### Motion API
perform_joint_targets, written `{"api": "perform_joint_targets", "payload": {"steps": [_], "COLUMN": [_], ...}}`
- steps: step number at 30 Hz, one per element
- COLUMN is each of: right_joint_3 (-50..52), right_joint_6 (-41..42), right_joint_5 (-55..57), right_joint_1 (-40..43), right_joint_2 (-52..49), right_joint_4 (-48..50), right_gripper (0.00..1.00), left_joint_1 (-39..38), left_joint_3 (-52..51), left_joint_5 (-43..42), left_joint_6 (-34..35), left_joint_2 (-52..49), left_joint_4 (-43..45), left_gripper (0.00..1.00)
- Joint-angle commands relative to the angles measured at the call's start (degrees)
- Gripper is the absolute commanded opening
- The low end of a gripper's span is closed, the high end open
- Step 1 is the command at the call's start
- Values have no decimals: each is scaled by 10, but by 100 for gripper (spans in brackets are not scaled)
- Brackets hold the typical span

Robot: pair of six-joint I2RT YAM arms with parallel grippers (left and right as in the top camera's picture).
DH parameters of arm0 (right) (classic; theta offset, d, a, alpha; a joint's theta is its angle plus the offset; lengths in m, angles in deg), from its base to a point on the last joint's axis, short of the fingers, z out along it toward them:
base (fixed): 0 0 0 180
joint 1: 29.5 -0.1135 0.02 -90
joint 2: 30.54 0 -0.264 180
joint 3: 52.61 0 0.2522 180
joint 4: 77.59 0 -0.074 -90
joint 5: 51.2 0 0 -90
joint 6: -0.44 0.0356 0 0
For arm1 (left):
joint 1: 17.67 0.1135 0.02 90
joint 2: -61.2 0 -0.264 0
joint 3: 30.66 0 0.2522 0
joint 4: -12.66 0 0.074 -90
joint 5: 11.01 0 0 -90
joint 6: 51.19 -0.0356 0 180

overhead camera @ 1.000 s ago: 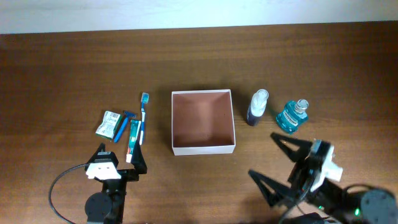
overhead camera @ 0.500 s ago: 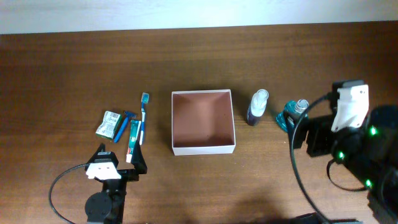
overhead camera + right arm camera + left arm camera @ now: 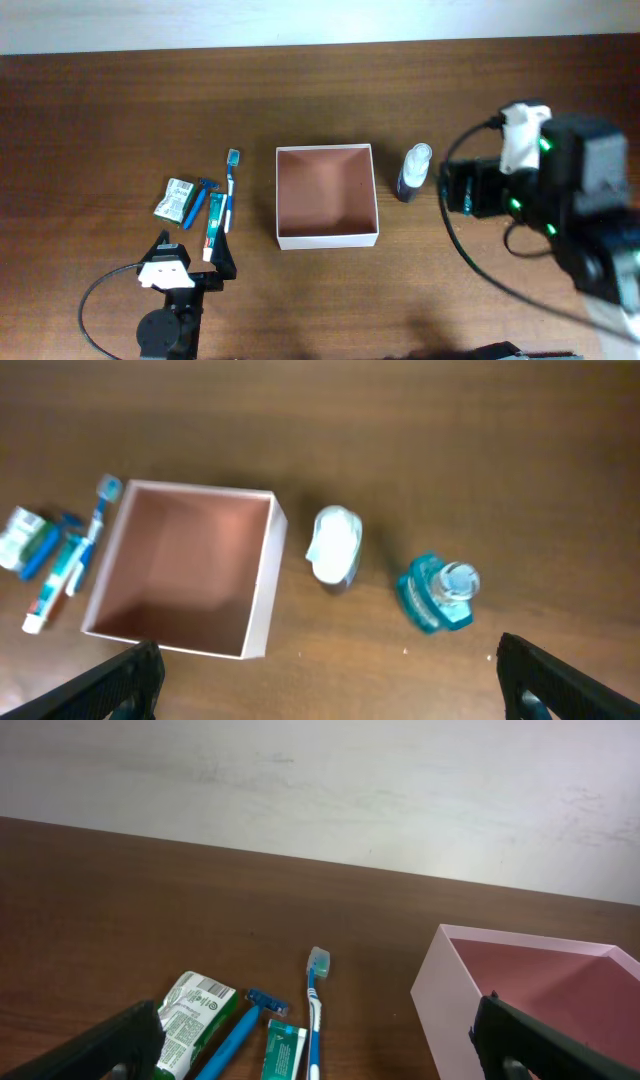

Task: Pack container
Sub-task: 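Move the right gripper over the purple foam soap bottle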

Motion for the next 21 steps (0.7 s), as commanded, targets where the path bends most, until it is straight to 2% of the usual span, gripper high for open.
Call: {"api": "perform_joint_targets", "payload": {"steps": [1,5,14,21], "right_joint_3": [-7,-7,-7,-7], "right_joint_6": [54,121,124,124], "right_joint_5": [-2,17,85,81], "right_joint_1": [2,-3,-83,-83], "right_joint_2": [-42,-89,-198,-269], "right_joint_4": [-3,-6,26,61], "right_gripper": [98,98,98,99], "left_joint_1": [2,2,2,2], "left_joint_3": [-3,-3,-3,-3], "left_joint_5": [4,4,4,4], "left_joint_6": [-9,-9,-9,-9], "left_joint_2": [5,5,5,5], "left_joint_4": [1,1,1,1], "left_gripper": [99,99,99,99]}}
